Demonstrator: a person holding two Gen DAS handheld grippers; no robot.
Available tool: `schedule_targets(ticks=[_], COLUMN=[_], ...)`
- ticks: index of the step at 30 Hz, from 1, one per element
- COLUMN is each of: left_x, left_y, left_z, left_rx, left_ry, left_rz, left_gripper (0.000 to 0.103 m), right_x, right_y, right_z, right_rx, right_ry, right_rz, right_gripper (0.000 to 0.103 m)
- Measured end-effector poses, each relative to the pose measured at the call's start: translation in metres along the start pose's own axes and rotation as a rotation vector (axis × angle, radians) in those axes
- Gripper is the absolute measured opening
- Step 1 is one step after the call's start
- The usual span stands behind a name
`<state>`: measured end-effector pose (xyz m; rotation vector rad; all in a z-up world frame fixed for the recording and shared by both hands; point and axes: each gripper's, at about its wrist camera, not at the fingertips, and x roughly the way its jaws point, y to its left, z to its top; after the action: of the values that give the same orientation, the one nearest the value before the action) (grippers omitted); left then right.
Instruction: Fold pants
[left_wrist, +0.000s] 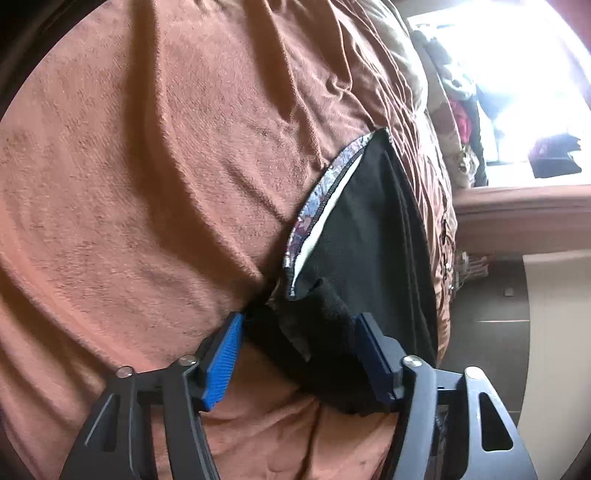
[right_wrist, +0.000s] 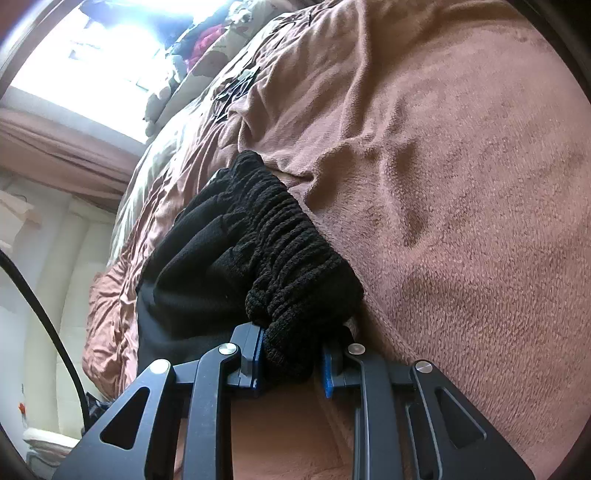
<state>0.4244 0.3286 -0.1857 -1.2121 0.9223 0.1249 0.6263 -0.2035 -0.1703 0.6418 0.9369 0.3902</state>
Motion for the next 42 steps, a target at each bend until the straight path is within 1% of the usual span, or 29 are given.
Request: schedule_targets(ticks=[2, 7, 10, 11, 12, 13, 14, 15, 16, 17, 21, 24, 30, 33, 38, 42], left_x=[0.005, 0.011, 0.016, 0.018, 0.019, 0.020, 0.022, 0.025, 0.026, 0.027, 0.024, 0.015, -0.010, -0.026, -0.052, -0.072], left_y=[-0.003, -0.008, -0.013, -0.016, -0.019, -0.023, -0.025, -0.026, -0.026, -0.026, -0.027, -0.034, -0.050, -0.053, -0.047, -0.033], left_z=[0.000, 0.000, 0.003, 0.006, 0.008, 0.011, 0.013, 0.013, 0.012, 0.011, 0.005, 0.004, 0.011, 0.011, 0.002, -0.009], left_rx=[0.006, -0.014, -0.018, -0.013, -0.003, 0.011, 0.016, 0.016, 0.016, 0.018, 0.062, 0.112, 0.141, 0.148, 0.152, 0.154], left_ry=[0.002, -0.023, -0.030, -0.030, -0.028, -0.024, -0.019, -0.008, 0.000, 0.001, -0.010, -0.046, -0.074, -0.083, -0.082, -0.074], left_rz=[0.009, 0.020, 0.041, 0.050, 0.061, 0.081, 0.095, 0.107, 0.119, 0.123, 0.138, 0.151, 0.108, 0.092, 0.087, 0.082], left_gripper=[0.071, 0.072, 0.071, 0.069, 0.057, 0.050, 0.039, 0.032, 0.028, 0.022, 0.014, 0.013, 0.012, 0.012, 0.012, 0.012], right_x=[0.000, 0.001, 0.001, 0.001, 0.001, 0.001, 0.000, 0.000, 0.000, 0.000, -0.001, -0.007, -0.028, -0.037, -0.050, -0.059], right_y=[0.000, -0.001, -0.003, -0.003, -0.003, -0.003, -0.002, -0.002, -0.002, -0.002, 0.004, 0.015, 0.037, 0.051, 0.062, 0.068], right_z=[-0.001, -0.001, -0.001, -0.001, -0.001, -0.001, -0.002, -0.002, -0.002, -0.002, 0.000, -0.001, 0.001, -0.002, -0.014, -0.026], right_rx=[0.000, -0.002, -0.004, -0.005, -0.006, -0.008, -0.010, -0.013, -0.016, -0.016, -0.034, -0.073, -0.101, -0.122, -0.138, -0.152], right_ry=[-0.002, -0.004, -0.005, -0.005, -0.004, -0.003, -0.002, -0.001, 0.001, 0.002, -0.008, -0.030, -0.046, -0.041, -0.019, 0.011], right_rz=[0.002, 0.010, 0.013, 0.013, 0.012, 0.011, 0.010, 0.010, 0.010, 0.011, 0.003, -0.005, 0.035, 0.039, 0.042, 0.036], right_gripper=[0.019, 0.019, 0.019, 0.019, 0.019, 0.019, 0.019, 0.019, 0.019, 0.019, 0.019, 0.014, 0.013, 0.013, 0.013, 0.013])
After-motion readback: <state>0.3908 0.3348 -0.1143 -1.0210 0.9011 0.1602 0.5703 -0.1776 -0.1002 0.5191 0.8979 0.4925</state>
